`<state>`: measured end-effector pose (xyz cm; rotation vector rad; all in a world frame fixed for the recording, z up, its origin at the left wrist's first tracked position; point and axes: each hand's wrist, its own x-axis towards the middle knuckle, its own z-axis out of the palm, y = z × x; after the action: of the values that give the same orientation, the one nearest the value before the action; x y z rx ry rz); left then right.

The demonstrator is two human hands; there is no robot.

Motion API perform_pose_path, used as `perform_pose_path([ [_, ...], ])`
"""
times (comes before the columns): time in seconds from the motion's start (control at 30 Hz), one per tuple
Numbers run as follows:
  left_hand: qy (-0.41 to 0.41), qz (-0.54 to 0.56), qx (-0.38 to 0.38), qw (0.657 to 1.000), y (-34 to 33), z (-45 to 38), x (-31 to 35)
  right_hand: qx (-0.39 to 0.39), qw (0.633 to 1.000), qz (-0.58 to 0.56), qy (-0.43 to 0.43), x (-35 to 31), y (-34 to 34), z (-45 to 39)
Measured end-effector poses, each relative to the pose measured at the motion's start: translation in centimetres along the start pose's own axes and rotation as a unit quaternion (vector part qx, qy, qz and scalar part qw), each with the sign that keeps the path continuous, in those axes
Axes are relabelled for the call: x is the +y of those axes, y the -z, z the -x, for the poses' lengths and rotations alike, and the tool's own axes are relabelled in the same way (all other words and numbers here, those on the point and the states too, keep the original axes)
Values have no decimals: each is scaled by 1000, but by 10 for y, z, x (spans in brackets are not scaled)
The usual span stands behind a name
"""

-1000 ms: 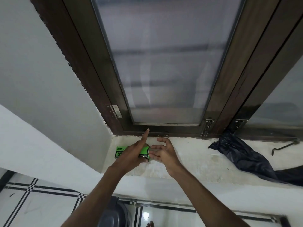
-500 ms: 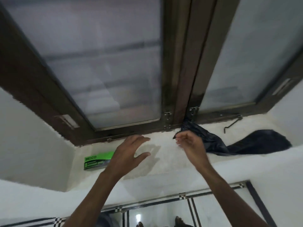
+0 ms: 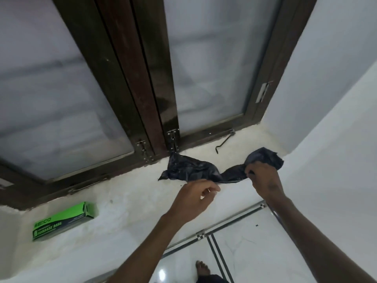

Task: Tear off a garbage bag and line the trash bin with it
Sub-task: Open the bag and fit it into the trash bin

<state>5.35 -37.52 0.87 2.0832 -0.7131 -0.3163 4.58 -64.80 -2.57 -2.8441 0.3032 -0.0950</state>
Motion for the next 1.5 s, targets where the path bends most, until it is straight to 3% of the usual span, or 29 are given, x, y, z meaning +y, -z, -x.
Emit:
perform_pose_path([
  [0.1, 47, 24, -20, 998, -14, 12, 12, -25, 979, -188, -77, -10, 10, 20],
  [0.2, 93, 49, -53, 993, -26, 35, 25, -35, 909, -392, -134, -32, 24, 60],
  [0.3, 124, 134, -61, 981, -43, 65, 43, -38, 843, -513, -158, -61, 32, 111],
  [0.47, 159, 179, -14, 971, -60, 135, 44, -14, 774, -603, -190, -105, 19, 190],
  [0.63, 196, 180, 76, 961, -57, 234, 25, 9, 752, -622, -217, -135, -6, 269],
  [0.73, 244, 250, 146, 925, -55, 287, 21, -11, 728, -641, -243, -151, -17, 316],
  [0.8, 298, 315, 212, 876, -53, 318, 21, -18, 723, -641, -255, -157, -21, 344],
  [0.87, 338, 359, 260, 830, -48, 350, 21, -13, 727, -636, -257, -160, -21, 371],
  [0.97, 354, 367, 293, 809, -48, 391, 30, -28, 774, -583, -245, -160, -22, 405],
  [1.03, 352, 376, 316, 797, -55, 410, 36, -55, 851, -485, -193, -162, -28, 425],
  [1.1, 345, 374, 324, 798, -62, 429, 47, -70, 935, -339, -75, -170, -28, 450],
  [1.13, 341, 366, 320, 805, -67, 438, 51, -71, 950, -304, -17, -175, -25, 461],
  [1.3, 332, 335, 310, 825, -91, 488, 74, -229, 904, -340, 119, -205, -5, 516],
  [1.37, 344, 341, 335, 809, -97, 506, 80, -221, 907, -333, 132, -205, -16, 533],
  [1.5, 363, 389, 390, 751, -92, 557, 90, -161, 911, -374, 67, -202, -36, 562],
])
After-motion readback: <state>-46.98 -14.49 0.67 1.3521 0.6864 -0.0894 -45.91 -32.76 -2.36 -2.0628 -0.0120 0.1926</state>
